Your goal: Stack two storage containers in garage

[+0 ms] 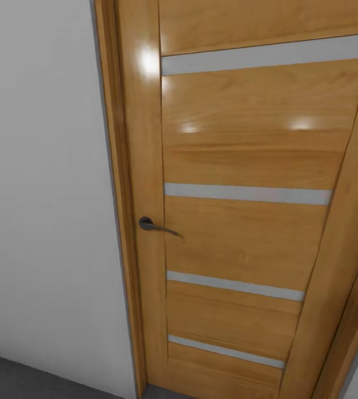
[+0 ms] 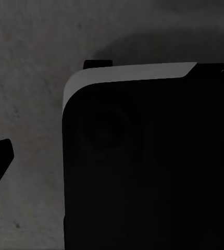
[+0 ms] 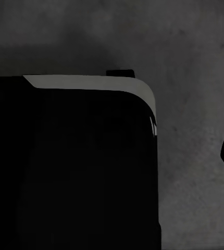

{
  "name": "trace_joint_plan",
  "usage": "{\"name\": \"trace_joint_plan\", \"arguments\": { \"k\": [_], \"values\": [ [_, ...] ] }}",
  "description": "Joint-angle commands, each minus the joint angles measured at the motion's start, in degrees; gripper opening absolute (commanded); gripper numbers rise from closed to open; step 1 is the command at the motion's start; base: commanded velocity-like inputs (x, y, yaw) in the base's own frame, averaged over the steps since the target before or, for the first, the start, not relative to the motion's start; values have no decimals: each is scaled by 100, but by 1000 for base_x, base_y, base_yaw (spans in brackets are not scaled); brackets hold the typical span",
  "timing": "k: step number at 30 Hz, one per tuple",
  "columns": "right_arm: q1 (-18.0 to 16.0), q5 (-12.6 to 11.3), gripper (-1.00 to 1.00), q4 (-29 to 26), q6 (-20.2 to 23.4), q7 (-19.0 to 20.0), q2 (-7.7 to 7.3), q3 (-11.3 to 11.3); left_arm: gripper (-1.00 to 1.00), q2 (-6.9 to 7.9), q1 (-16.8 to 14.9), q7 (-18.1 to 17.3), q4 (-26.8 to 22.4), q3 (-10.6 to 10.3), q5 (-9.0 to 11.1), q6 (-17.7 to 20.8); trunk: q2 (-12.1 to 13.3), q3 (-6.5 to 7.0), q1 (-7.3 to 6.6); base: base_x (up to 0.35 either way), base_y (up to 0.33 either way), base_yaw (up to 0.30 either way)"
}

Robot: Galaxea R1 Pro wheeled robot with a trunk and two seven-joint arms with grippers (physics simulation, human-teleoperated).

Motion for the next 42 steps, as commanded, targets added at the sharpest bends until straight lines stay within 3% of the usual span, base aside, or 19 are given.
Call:
{"name": "trace_joint_plan", "arguments": {
  "k": [1, 27, 38, 42],
  "values": [
    [-3, -4, 100, 7, -27, -1, 0, -16, 100, 0, 1, 3, -2, -1, 3, -14, -3, -4, 0, 0, 0, -251],
    [-3, 0, 100, 7, -27, 6, 0, -16, 100, 0, 1, 3, -2, 1, 3, -14, -3, -4, 0, 0, 0, -249],
    [-3, 51, 100, 7, -25, 16, -3, -2, 100, 6, 1, 25, -2, 14, 14, -5, -3, -4, 0, 68, 0, -48],
    [-3, 71, 100, 7, -20, 16, -7, 7, 100, 8, 1, 34, -2, 42, 118, -6, -3, -4, 0, 291, 0, -2]
  ]
}}
